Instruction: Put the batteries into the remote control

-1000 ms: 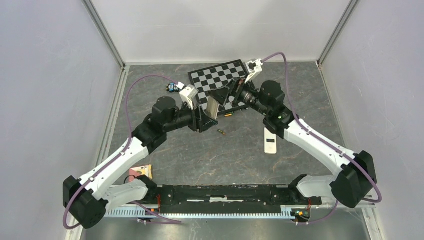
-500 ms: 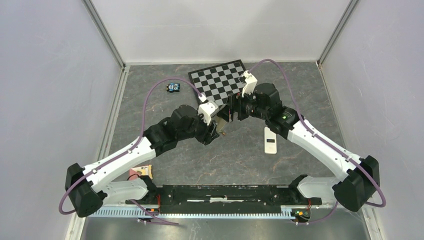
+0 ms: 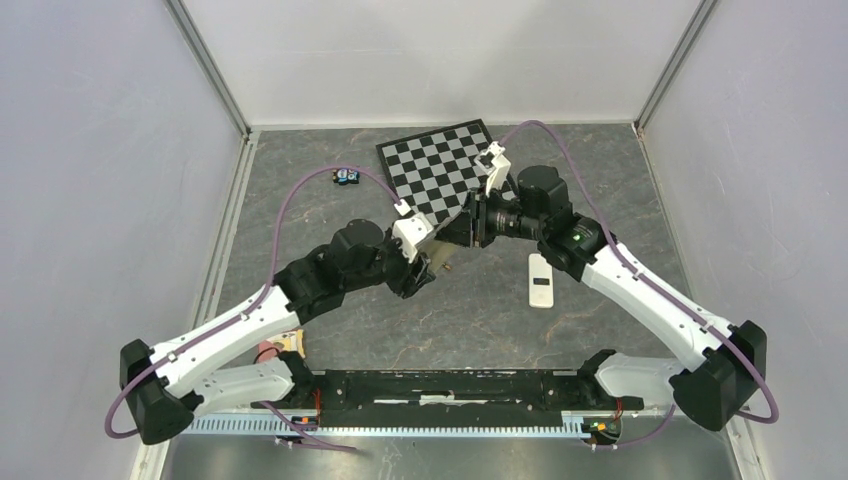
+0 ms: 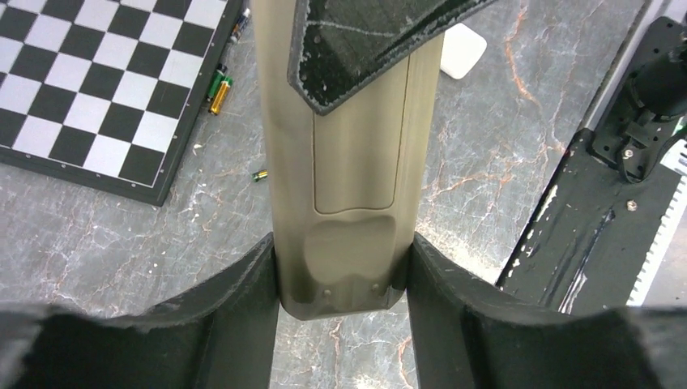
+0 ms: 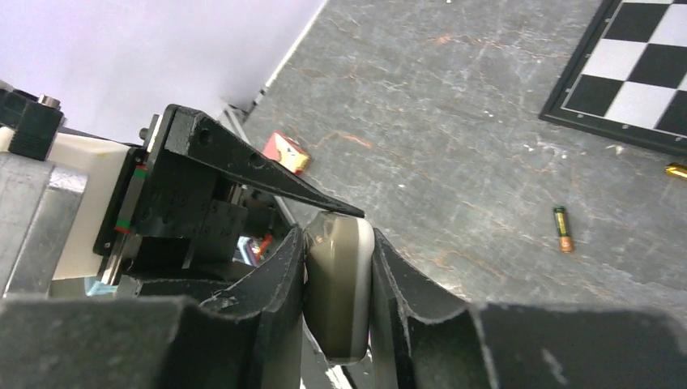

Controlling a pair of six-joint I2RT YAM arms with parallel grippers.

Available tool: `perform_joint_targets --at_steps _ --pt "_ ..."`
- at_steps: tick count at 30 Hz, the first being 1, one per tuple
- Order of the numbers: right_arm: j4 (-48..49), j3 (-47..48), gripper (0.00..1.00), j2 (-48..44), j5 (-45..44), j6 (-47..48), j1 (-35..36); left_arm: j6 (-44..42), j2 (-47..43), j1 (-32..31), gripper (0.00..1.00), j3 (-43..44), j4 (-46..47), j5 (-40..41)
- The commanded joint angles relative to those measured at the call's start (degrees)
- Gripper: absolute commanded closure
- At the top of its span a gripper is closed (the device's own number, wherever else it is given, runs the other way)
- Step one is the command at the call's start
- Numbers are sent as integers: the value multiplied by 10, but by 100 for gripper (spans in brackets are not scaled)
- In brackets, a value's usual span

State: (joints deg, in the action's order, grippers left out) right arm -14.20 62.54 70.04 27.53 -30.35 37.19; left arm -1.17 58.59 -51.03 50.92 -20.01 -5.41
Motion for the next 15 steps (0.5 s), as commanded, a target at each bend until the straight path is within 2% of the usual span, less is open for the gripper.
perform_joint_targets --at_steps 1,2,3,7,11,15 --pt "108 -43 73 -50 33 -74 -6 52 -62 0 30 34 47 16" --pt "151 -59 74 -59 32 -98 -6 80 -74 0 10 32 61 24" --pt "182 -73 74 -70 27 -115 -8 100 -88 0 1 29 75 26" --pt "278 -109 76 -114 -17 -152 -13 195 -123 1 0 25 109 30" --pt "387 -136 77 -149 -48 -185 -15 320 -116 4 0 39 121 30" --pt "467 -154 77 -168 -59 -217 -15 400 -106 8 0 47 179 -27"
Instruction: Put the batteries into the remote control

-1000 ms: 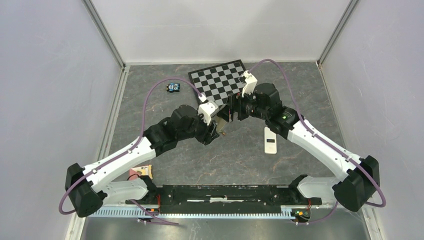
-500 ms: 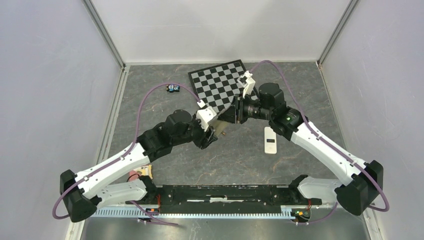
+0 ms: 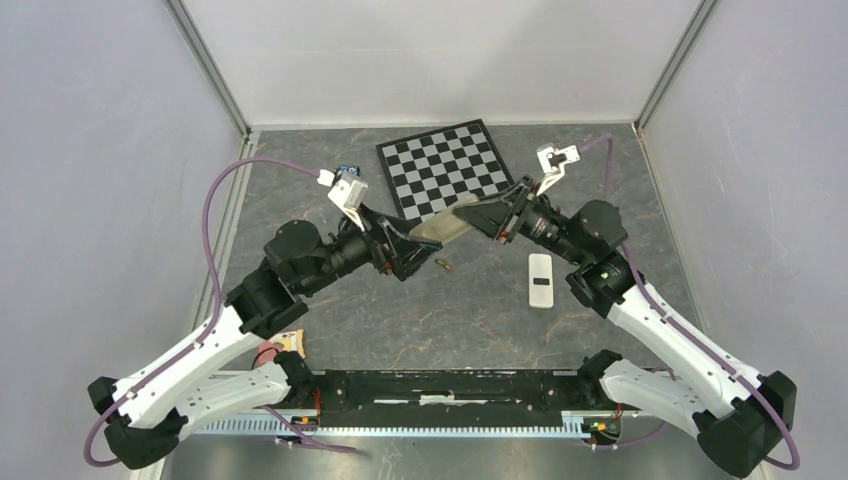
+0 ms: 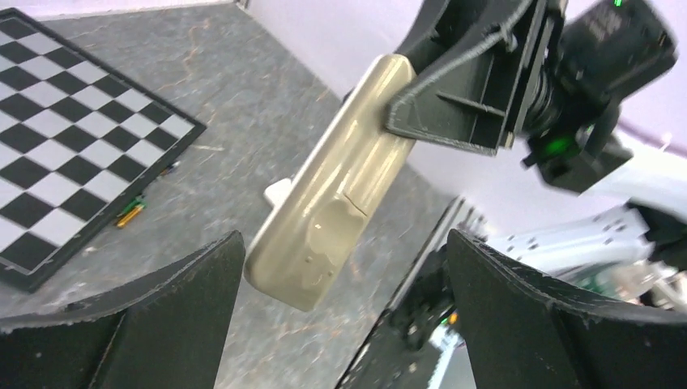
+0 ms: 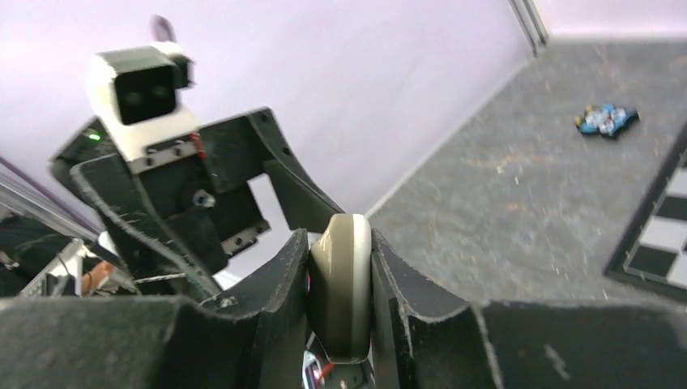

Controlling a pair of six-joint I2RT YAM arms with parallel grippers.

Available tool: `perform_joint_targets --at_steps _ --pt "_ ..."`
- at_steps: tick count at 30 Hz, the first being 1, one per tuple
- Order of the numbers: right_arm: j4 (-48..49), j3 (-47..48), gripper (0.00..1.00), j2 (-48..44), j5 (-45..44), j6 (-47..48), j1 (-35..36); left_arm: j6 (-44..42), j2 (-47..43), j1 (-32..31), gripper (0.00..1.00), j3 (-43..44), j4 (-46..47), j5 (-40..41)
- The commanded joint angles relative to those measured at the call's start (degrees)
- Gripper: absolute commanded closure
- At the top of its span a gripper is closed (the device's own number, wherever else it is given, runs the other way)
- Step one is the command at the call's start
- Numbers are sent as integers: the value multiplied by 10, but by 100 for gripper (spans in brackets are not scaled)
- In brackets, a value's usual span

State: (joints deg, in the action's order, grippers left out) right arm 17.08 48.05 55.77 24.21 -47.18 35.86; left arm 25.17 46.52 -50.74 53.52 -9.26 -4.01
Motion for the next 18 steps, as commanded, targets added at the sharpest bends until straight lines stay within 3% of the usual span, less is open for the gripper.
perform_joint_targets --at_steps 1,3,6,10,13,18 --pt "165 -12 77 -29 -28 -55 -2 149 15 6 0 24 79 -48" --pt "191 -20 77 -33 -28 -68 -2 172 21 11 2 32 84 -55" --pt "254 -50 77 -41 -33 -111 -2 201 26 34 15 29 98 -78" --pt "270 -63 77 -44 -45 -128 -2 280 9 95 29 -20 204 -163" --pt "262 -69 77 -49 -55 -125 -2 333 3 134 26 -55 279 -218" --pt "295 -99 77 -50 -77 -158 -2 364 28 137 23 -73 327 -250"
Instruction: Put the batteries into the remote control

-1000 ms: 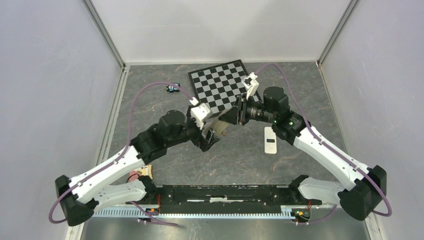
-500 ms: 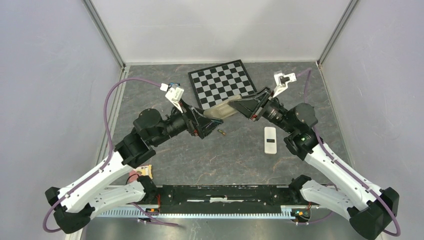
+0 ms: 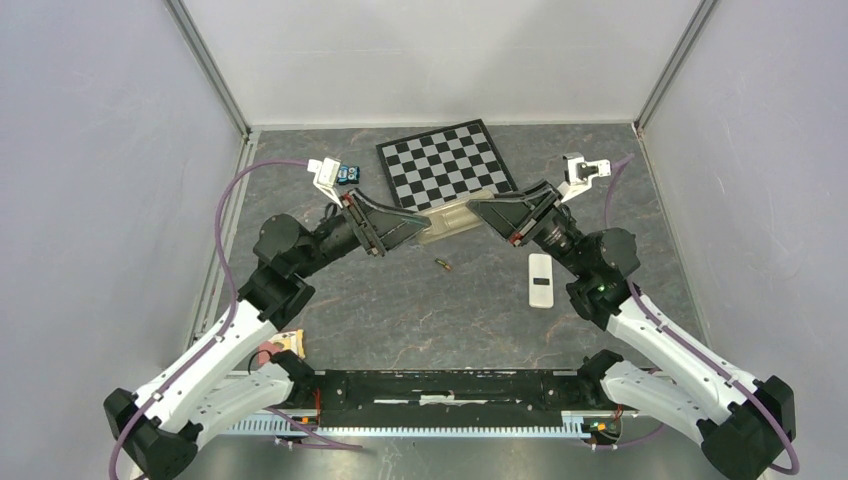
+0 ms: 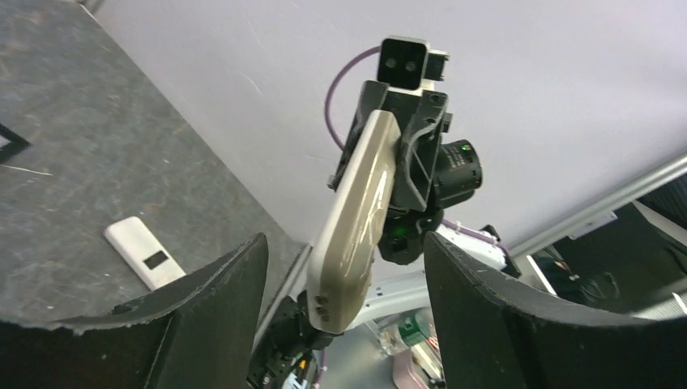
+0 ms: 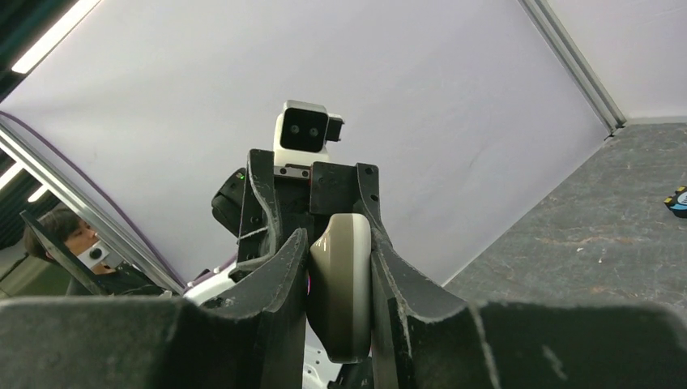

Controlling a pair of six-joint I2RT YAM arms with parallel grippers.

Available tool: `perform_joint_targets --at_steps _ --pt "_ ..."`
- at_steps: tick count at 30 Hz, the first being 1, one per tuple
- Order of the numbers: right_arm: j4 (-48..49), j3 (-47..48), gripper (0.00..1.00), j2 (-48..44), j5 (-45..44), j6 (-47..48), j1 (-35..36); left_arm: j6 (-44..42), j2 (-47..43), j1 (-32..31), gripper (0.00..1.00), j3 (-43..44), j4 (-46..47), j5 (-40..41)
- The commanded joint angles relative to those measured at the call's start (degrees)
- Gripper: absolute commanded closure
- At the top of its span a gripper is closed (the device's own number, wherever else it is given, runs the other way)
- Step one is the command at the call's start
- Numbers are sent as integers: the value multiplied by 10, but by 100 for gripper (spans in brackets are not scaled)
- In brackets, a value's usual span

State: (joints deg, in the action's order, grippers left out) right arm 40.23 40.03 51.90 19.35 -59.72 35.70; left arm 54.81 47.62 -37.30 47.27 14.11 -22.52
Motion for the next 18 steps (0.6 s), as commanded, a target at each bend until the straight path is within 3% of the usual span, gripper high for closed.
perform_joint_targets --at_steps 1,18 --pt "71 -26 77 -11 -34 -40 0 73 22 3 23 -13 104 -70" --pt "92 -47 77 10 -47 -73 0 83 61 3 43 -23 118 -80"
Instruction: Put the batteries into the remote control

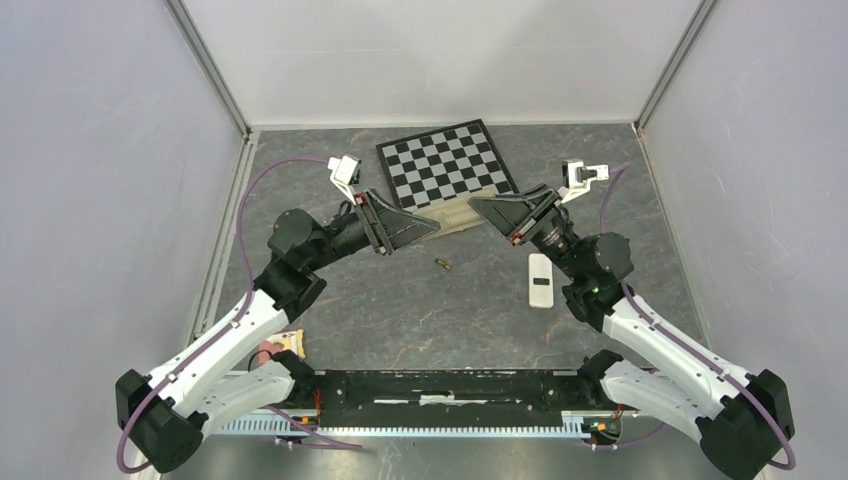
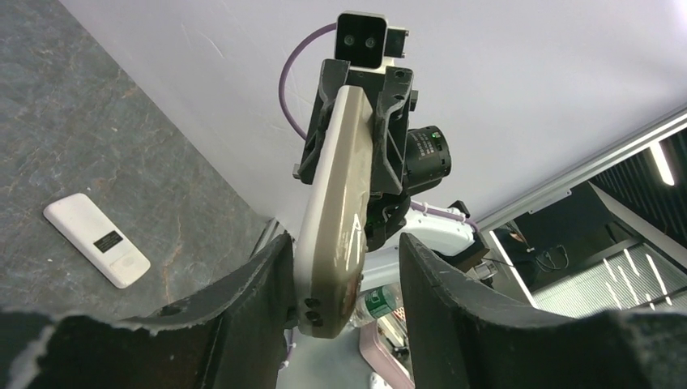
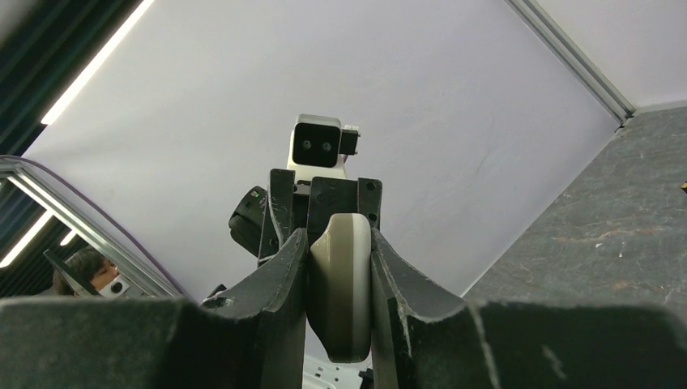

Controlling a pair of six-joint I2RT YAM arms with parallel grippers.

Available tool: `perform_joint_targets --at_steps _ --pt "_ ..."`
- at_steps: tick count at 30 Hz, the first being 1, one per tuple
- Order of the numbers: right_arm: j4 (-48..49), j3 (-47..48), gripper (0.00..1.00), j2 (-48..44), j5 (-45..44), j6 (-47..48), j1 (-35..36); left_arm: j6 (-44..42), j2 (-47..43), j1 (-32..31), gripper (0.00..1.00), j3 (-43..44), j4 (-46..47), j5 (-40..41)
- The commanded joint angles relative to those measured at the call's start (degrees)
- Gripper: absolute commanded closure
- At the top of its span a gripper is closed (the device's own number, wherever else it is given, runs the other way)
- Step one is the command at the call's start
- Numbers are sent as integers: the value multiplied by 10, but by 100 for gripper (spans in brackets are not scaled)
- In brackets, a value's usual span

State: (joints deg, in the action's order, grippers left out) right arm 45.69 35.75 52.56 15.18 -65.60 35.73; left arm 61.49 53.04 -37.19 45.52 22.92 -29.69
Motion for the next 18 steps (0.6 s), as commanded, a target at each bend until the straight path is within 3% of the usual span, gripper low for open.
perform_joint_targets --at_steps 1,10,18 --pt "38 -5 77 4 -3 -16 -1 17 9 2 44 -5 30 -8" --pt "35 -23 77 0 1 -27 -1 2 12 2 51 -13 39 17" --pt "29 -25 77 3 -2 -28 -1 8 24 2 87 -16 51 1"
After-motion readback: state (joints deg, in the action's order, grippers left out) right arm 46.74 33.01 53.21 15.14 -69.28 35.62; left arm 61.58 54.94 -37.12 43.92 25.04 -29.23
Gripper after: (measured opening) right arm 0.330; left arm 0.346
